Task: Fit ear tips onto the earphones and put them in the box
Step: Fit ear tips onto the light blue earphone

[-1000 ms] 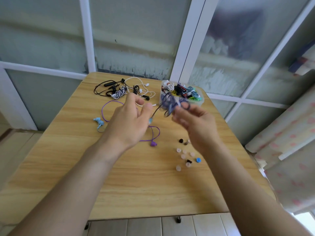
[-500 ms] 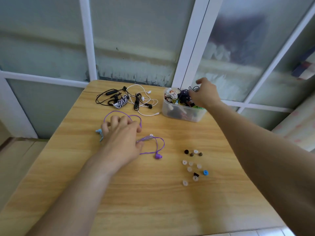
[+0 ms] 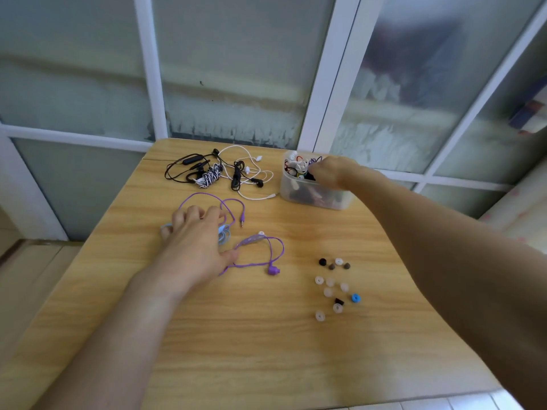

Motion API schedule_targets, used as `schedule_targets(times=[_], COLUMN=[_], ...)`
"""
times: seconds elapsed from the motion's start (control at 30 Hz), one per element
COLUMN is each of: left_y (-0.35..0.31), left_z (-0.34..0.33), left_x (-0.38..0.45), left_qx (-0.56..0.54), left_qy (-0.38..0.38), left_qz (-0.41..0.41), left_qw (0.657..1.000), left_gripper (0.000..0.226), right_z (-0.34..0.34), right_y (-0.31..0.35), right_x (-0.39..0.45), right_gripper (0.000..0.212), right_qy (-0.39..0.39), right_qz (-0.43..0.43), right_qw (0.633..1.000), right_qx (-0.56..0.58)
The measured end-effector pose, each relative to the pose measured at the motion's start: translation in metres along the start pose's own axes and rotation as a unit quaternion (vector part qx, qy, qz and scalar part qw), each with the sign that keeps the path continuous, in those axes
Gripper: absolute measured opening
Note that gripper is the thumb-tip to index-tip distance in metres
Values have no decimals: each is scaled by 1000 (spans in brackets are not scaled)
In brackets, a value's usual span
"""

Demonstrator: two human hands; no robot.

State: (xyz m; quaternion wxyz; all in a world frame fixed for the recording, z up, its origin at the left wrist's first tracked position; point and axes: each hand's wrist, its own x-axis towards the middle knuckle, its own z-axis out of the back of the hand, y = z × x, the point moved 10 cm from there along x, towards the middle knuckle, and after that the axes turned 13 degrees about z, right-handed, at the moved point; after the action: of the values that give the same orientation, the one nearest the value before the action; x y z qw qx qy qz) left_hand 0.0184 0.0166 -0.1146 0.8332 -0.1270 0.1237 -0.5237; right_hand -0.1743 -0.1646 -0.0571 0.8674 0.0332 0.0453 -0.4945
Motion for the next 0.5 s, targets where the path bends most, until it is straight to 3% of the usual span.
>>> schedule_targets(times=[0.1, 0.2, 0.27, 0.3, 0.33, 0.4, 0.5], left_y=[7, 12, 15, 16, 16, 16, 15], left_z=[-1, 2, 9, 15, 20, 28, 36], left_x=[-1, 0, 0, -1, -2, -6, -10], left_qx=[10, -13, -41, -57, -73, -96, -105], left_qy=[19, 26, 4, -13, -28, -46, -66], left_qz=[22, 24, 17, 13, 10, 9, 1], left_qw=[1000, 999, 999, 998, 997, 994, 992], left_gripper=[79, 73, 53, 40, 28, 11, 6], right_z=[5, 37, 52, 51, 43, 6, -52], right_y=[-13, -7, 25, 45, 64, 97, 130], right_x=[-1, -23, -50, -61, -69, -78, -92], right_gripper=[28, 39, 34, 28, 22, 19, 51], right_qy=[-17, -197, -303, -315, -295, -180, -32], right_qz=[-29, -35, 26, 72, 113, 154, 183], right_qw=[999, 980, 952, 944, 943, 958, 972], right_qx=[37, 20, 35, 70, 108, 163, 143])
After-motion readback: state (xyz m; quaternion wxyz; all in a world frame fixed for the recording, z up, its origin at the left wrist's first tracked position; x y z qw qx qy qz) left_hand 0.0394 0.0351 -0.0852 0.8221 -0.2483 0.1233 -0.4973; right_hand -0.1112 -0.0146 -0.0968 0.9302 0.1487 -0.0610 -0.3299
